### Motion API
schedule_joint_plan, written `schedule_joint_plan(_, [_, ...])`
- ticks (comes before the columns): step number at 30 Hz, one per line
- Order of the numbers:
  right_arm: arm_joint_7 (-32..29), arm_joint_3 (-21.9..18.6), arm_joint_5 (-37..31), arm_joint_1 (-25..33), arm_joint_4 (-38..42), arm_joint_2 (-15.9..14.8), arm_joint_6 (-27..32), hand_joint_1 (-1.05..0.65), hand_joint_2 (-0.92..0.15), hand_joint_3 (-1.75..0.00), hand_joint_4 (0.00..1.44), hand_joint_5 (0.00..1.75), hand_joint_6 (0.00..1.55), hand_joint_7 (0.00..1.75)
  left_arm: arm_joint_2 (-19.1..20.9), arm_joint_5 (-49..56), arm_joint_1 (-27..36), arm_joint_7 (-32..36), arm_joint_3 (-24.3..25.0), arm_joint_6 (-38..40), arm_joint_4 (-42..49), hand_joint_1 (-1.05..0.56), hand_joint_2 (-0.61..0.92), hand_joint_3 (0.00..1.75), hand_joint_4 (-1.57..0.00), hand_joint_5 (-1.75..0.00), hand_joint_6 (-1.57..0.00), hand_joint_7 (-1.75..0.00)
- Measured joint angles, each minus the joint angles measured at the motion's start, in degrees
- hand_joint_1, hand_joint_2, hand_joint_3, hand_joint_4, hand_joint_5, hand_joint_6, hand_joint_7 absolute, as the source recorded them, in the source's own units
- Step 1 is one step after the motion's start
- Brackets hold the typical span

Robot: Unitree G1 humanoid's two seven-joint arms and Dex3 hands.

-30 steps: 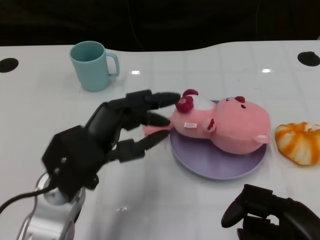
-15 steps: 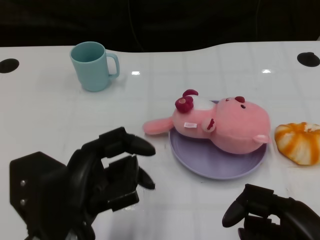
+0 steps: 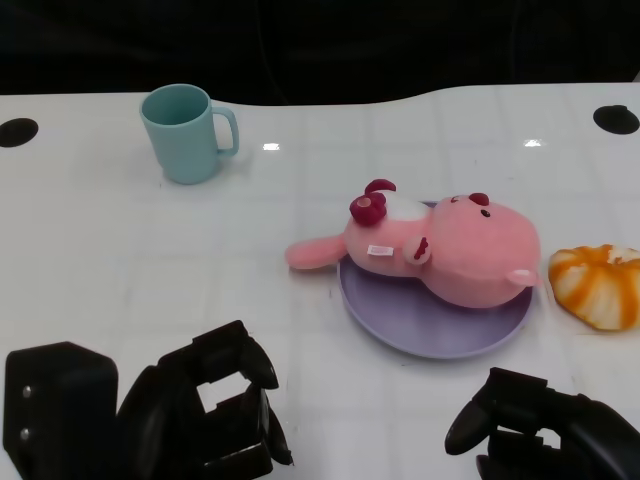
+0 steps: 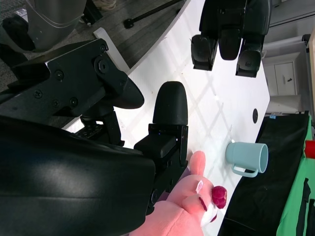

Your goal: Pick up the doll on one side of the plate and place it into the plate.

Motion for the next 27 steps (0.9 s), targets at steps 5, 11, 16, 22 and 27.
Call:
schedule_joint_plan(5, [0.65,-0.80,0.04,0.00,1.14,-0.18,-0.56,-0.08,-0.62,-1.09,0.66,1.75,0.54,1.36,-0.42,-0.79,0.49,1.19,0.00,1.36,-0.46,-0.04,0.39,1.57,-0.94,-1.75,-0.82,-1.68])
schedule_joint_plan(11, [1.01,-1.96,0.03,-0.03,1.54,-0.23,-1.22,-0.06,-0.63,-1.08,0.65,1.75,0.53,1.36,-0.22,-0.02,0.33,1.46,-0.85,-0.03,0.85,-0.06,0.38,1.56,-0.94,-1.75,-0.82,-1.68])
schedule_joint_plan(16, [1.06,-2.11,-0.03,-0.02,2.03,-0.23,-1.48,-0.06,-0.64,-1.08,0.65,1.75,0.53,1.37,0.12,1.02,0.27,1.44,-2.01,-1.79,2.33,-0.06,0.38,1.55,-0.94,-1.75,-0.82,-1.69])
schedule_joint_plan(22, [0.89,-2.12,-0.04,-0.02,1.99,-0.22,-1.45,-0.06,-0.65,-1.07,0.64,1.75,0.52,1.37,0.88,1.56,0.18,1.43,-2.52,-3.11,2.79,-0.05,0.39,1.55,-0.94,-1.75,-0.82,-1.69])
schedule_joint_plan(27, [0.93,-2.11,-0.02,-0.05,2.04,-0.20,-1.47,-0.05,-0.65,-1.08,0.65,1.75,0.52,1.38,1.48,1.70,-0.07,0.99,-2.41,-4.24,4.17,-0.06,0.40,1.55,-0.94,-1.75,-0.80,-1.70])
